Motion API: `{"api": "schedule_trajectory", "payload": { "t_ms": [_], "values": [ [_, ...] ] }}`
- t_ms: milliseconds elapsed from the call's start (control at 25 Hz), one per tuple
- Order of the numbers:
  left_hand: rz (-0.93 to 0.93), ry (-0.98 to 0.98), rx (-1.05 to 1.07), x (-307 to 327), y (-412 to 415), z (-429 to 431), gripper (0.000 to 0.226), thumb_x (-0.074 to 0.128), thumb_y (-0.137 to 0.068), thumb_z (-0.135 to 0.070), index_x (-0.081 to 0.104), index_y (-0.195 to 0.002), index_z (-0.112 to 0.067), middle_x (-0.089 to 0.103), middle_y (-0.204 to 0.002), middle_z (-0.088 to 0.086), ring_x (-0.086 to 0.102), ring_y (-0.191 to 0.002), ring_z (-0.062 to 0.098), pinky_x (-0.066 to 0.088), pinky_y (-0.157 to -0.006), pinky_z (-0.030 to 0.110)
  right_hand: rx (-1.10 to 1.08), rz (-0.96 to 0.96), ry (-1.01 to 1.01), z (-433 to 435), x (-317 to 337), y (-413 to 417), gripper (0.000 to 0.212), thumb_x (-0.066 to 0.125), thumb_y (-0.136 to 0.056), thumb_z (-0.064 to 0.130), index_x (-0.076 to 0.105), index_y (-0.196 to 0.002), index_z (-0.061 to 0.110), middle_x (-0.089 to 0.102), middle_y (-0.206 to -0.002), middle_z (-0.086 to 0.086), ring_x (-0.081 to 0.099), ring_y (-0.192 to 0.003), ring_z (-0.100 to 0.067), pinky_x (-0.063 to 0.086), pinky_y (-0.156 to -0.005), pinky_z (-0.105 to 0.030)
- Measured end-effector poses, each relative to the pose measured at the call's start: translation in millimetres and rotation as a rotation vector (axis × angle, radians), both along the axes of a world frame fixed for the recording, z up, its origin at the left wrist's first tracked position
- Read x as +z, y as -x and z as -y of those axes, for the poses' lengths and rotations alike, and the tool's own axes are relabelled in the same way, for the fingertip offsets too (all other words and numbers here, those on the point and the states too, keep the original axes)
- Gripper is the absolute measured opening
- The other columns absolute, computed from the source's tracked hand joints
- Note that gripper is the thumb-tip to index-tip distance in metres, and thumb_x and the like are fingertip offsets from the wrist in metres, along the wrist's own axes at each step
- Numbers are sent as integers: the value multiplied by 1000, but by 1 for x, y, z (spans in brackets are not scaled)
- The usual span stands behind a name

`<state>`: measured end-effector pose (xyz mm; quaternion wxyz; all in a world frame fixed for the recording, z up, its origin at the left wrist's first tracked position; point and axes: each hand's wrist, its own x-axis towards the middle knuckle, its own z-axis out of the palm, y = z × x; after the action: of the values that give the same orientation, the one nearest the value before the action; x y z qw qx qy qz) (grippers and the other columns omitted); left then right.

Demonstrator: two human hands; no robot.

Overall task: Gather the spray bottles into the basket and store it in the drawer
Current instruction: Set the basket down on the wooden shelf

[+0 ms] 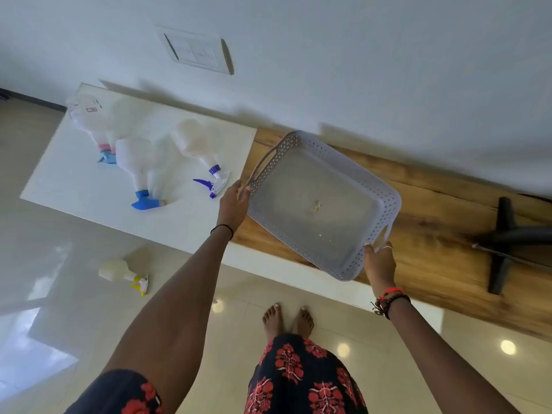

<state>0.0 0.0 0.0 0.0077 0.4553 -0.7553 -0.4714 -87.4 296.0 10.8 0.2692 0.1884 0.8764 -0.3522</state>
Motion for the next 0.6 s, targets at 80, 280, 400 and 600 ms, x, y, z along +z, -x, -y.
{"api": "schedule_trajectory", "payload": {
  "t_ms": [80, 280, 400, 600],
  "values": [
    [8, -11, -24, -2, 9, 2, 49, 45, -101, -27, 42, -144, -4, 52, -143, 17, 49, -132, 30, 40, -111, 40, -32, 4, 25, 3, -3, 2, 39, 43, -97, 10, 41, -134, -2, 60, -119, -24, 60, -97, -35, 45, -74, -31],
    [51, -34, -83, -12, 18, 7, 42, 41, -102, -19, 44, -143, -10, 60, -132, 16, 57, -120, 33, 44, -93, 29, -82, 41, 11, 0, -15, 8, 29, 33, -94, -1, 48, -119, -2, 57, -103, -19, 53, -81, -28, 36, -51, -25],
    [90, -42, -105, -10, 21, 9, 42, 43, -101, -22, 44, -143, -16, 63, -126, 19, 61, -114, 33, 47, -93, 31, -75, 39, -25, -5, -14, 20, 33, 32, -94, -3, 48, -123, -2, 59, -110, -24, 55, -87, -31, 38, -56, -26],
    [137, -50, -271, -2, 29, 5, 46, 36, -102, -38, 37, -147, -27, 61, -130, 19, 60, -117, 36, 49, -101, 48, -103, 7, -59, -17, -7, 48, 32, 33, -92, -5, 51, -118, -8, 59, -115, -29, 59, -92, -41, 49, -72, -43]
  ]
}}
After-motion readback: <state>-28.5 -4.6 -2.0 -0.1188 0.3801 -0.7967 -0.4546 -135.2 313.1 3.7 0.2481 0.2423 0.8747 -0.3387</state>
